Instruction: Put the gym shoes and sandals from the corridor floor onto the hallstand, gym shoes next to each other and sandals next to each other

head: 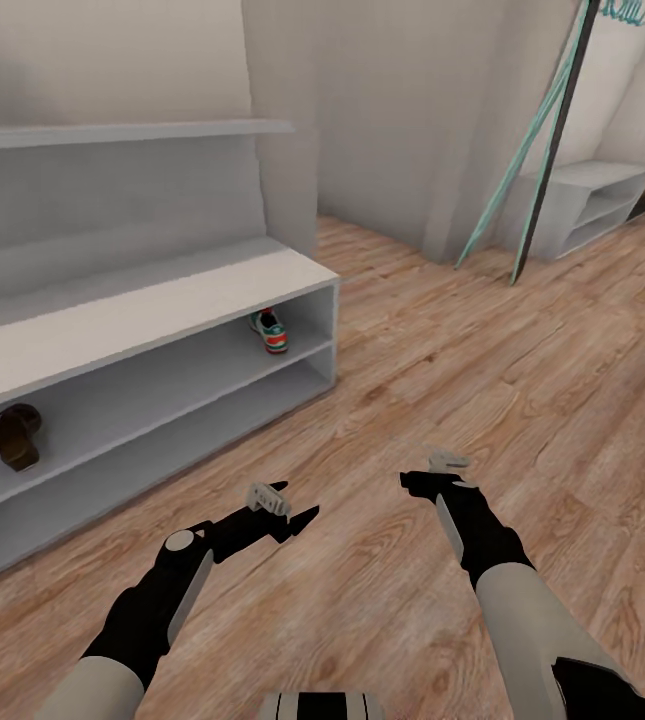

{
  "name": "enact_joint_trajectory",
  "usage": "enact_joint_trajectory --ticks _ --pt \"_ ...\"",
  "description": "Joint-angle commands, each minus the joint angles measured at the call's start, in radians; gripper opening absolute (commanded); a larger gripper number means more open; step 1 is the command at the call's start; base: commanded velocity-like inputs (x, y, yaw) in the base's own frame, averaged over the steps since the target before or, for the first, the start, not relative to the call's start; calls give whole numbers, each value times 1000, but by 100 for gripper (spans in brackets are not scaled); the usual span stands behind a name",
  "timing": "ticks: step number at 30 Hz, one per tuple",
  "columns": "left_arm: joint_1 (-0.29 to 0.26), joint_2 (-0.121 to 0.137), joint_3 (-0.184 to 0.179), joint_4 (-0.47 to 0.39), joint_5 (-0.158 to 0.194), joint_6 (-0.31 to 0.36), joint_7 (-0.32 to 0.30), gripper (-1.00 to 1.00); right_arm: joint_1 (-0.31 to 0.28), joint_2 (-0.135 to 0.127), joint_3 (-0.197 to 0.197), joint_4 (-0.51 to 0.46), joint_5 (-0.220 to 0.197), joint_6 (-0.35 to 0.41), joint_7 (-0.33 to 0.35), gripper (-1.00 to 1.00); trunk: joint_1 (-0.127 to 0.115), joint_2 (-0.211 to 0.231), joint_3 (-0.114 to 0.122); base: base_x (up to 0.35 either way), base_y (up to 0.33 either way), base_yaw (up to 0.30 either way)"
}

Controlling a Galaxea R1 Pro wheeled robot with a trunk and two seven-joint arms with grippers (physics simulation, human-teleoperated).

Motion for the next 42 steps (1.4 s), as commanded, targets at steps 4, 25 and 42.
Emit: enact_joint_trajectory --ticks 4,25,42 --pt "0 0 1 0 6 7 -3 100 -1 1 -4 -1 9 5 2 100 0 0 -1 0 0 -276" --pt "0 0 1 -1 5 9 3 100 -1 1 -4 -1 9 5 2 100 0 0 11 224 -13 -278" --pt "0 0 1 -1 5 9 3 100 -1 1 -4 -3 9 5 2 100 0 0 29 336 -116 -254"
